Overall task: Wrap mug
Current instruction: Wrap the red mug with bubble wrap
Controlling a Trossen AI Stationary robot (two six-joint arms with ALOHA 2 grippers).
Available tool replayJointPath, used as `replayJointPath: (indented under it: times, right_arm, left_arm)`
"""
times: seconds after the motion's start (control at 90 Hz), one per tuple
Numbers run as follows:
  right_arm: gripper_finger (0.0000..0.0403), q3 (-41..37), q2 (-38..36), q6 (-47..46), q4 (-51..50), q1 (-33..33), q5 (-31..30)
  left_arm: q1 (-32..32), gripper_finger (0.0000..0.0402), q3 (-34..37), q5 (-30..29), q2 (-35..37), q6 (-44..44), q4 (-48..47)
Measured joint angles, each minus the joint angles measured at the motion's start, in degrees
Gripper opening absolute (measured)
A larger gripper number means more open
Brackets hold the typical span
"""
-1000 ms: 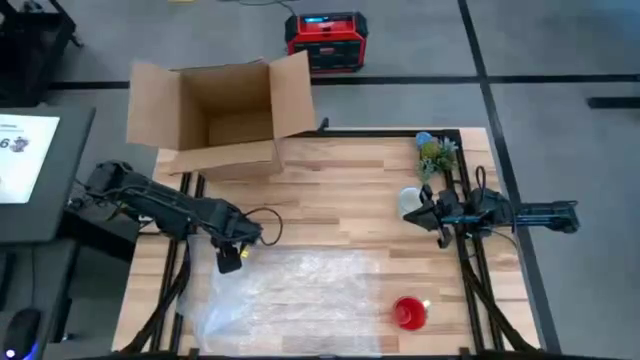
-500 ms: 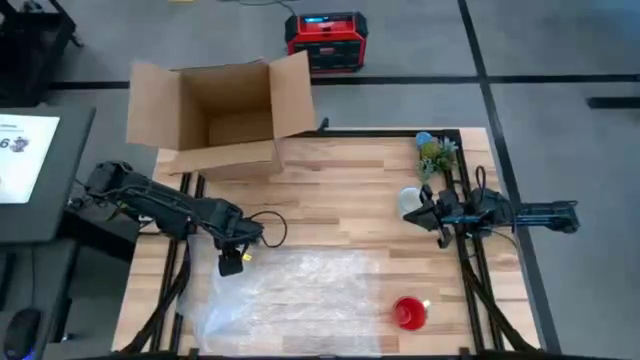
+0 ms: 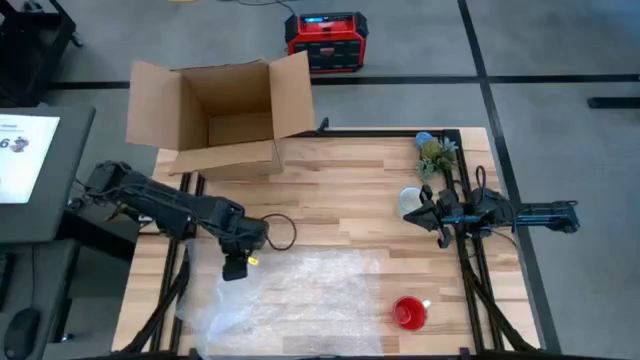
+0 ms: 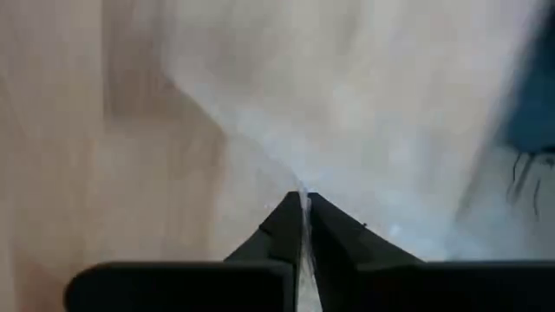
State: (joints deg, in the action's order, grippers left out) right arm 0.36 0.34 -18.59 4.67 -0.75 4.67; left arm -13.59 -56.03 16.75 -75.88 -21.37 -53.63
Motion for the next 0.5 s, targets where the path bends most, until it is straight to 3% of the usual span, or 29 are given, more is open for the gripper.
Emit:
replayJointPath:
  times: [0.233,0.356,0.444,0.5]
  right_arm:
    - [0.0,0.0,0.02,0.0,0.02,0.0,0.0]
    - [0.0,0.0,0.0,-0.84,0.02,0.0,0.0]
    - [0.0,0.0,0.0,-1.05,0.02,0.0,0.0]
    - [0.0,0.0,0.02,-1.07,0.02,0.0,0.0]
  left_arm:
    - [-0.18,0.0,-18.63,-8.62,0.09,22.8,11.36]
    - [1.98,0.0,-23.1,-20.51,0.09,31.22,3.84]
    - [5.56,0.0,-23.45,-31.1,0.05,31.49,-0.31]
    - [7.71,0.0,-23.43,-34.71,-0.02,29.67,-2.05]
